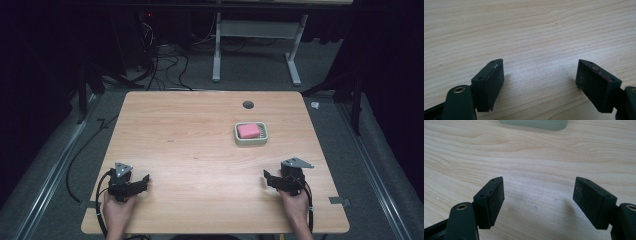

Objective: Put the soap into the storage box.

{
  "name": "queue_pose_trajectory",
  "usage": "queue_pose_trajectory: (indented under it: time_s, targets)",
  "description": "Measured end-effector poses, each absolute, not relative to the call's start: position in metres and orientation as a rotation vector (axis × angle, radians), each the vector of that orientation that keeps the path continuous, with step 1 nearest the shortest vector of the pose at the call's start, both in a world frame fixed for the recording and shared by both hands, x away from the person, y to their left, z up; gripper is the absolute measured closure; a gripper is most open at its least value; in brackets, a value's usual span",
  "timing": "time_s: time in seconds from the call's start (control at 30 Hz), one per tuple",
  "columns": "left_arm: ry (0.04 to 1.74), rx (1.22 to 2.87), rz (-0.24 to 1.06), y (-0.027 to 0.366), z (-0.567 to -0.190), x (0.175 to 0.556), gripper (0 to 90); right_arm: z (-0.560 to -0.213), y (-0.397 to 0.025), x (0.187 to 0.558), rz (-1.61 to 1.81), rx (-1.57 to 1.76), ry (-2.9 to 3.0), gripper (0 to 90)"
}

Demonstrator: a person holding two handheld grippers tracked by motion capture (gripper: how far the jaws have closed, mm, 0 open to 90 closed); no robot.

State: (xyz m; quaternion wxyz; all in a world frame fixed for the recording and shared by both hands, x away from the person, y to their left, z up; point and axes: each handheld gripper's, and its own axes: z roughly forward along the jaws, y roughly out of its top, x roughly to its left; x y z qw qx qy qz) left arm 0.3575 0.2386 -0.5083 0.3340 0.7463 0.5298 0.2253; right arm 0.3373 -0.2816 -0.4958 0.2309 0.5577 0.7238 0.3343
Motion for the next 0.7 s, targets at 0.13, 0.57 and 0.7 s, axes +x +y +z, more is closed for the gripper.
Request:
queue_pose_trajectory:
  time_s: [0.13, 0.57, 0.7]
  targets:
    - [1.384, 1.946, 0.589, 0.2385, -0.5084, 0.3575, 23.0, -0.5004, -0.2821, 0.3381, 0.902, 1.539, 2.009, 24.9]
    - [1.385, 1.948, 0.591, 0.2385, -0.5084, 0.3574, 22.9, -0.5024, -0.2776, 0.3371, 0.860, 1.465, 2.073, 21.9]
    - [1.385, 1.948, 0.591, 0.2385, -0.5083, 0.3573, 22.8, -0.5023, -0.2773, 0.3371, 0.863, 1.460, 2.080, 21.5]
